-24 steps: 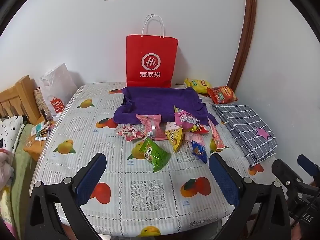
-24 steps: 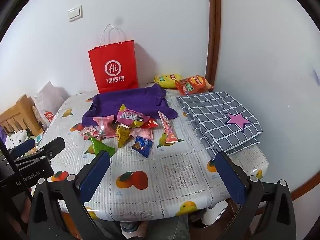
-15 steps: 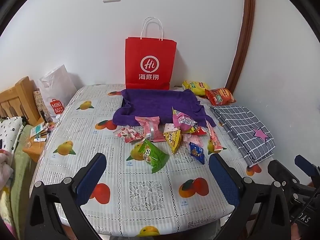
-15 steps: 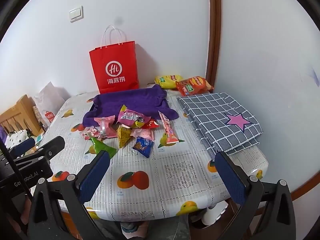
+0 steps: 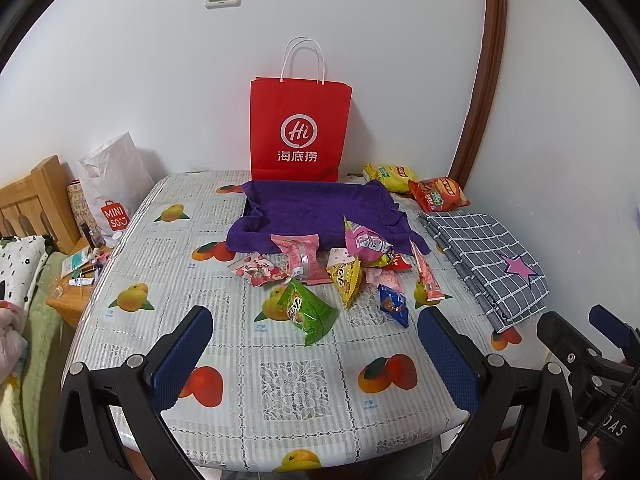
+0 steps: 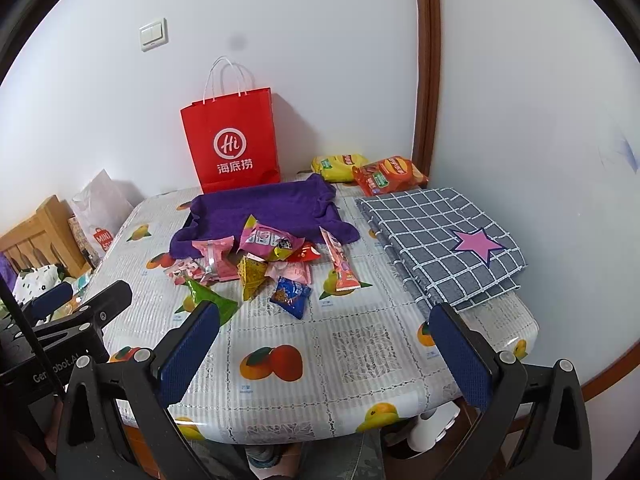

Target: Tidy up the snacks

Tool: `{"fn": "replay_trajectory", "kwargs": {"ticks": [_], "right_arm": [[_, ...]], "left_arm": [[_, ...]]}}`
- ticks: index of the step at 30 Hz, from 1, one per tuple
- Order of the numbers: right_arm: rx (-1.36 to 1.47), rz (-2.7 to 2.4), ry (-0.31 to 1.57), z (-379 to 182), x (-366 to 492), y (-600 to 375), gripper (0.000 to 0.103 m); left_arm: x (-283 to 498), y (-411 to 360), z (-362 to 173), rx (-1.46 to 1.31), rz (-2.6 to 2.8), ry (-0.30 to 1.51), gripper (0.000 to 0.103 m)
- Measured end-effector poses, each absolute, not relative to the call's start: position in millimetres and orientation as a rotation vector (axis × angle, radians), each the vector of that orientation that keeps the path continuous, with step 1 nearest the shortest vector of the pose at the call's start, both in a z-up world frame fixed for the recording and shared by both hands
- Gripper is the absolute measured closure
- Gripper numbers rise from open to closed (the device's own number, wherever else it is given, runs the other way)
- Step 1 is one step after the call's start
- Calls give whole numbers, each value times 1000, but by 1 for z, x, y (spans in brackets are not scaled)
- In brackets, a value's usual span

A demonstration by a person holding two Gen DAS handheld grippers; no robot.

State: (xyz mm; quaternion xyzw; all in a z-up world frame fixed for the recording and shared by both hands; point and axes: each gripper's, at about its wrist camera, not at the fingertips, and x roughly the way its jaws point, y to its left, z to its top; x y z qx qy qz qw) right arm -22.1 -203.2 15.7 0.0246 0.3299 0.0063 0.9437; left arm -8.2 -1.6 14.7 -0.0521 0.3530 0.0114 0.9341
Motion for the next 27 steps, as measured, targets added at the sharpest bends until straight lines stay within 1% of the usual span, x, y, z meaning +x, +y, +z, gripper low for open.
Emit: {"fn": "replay_trajectory", "kwargs": {"ticks": [27], "right_arm": [[35,16,668,16,-23,-199,0]], "left_arm": [[-12,-1,12,-97,25,720,0]]}}
